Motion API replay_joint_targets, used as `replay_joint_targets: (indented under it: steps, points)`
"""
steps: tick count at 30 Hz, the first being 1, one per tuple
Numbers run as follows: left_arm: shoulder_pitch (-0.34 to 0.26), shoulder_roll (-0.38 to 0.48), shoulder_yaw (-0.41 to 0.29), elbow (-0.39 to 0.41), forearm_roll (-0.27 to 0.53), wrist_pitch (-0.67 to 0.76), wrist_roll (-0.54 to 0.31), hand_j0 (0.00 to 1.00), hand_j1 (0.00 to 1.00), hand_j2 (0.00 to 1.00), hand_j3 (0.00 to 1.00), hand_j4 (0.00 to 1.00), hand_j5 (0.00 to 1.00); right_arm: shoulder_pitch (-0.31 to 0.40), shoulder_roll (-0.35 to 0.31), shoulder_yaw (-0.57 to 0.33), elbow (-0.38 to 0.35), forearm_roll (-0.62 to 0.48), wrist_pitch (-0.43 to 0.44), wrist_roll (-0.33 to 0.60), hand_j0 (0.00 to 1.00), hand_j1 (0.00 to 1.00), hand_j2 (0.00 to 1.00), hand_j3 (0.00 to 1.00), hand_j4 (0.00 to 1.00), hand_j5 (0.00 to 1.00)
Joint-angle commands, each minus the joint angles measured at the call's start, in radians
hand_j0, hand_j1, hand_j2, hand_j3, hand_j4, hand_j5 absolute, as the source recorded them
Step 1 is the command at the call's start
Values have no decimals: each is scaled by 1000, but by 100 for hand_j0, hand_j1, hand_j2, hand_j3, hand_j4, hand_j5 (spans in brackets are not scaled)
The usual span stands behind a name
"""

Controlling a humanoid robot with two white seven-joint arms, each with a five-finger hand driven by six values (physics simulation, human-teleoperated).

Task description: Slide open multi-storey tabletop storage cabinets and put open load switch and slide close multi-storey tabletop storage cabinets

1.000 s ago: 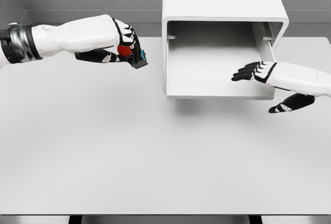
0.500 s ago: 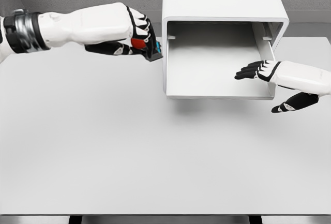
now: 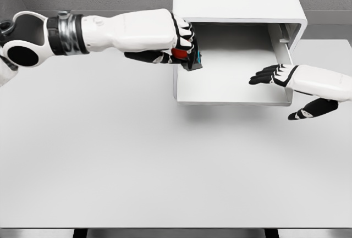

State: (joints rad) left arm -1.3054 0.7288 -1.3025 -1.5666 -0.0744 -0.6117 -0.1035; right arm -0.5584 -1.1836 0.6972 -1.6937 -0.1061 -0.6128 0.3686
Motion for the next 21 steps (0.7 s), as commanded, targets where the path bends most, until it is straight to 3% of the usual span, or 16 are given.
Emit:
replay_joint_targets:
  steps: [1, 12, 21]
  points:
    - [0, -35, 0, 25, -18, 1, 1, 43, 43, 43, 43, 43, 43, 0, -2, -1, -3, -7, 2, 0, 100, 100, 100, 100, 100, 100]
    - [-44, -135, -84, 145, -47, 1, 1, 43, 43, 43, 43, 43, 43, 2, -4, -1, -3, -12, 2, 0, 100, 100, 100, 100, 100, 100]
    - [-46, -158, -106, 163, -47, 1, 2, 46, 46, 46, 46, 46, 46, 2, -4, -1, -3, -12, 2, 0, 100, 100, 100, 100, 100, 100]
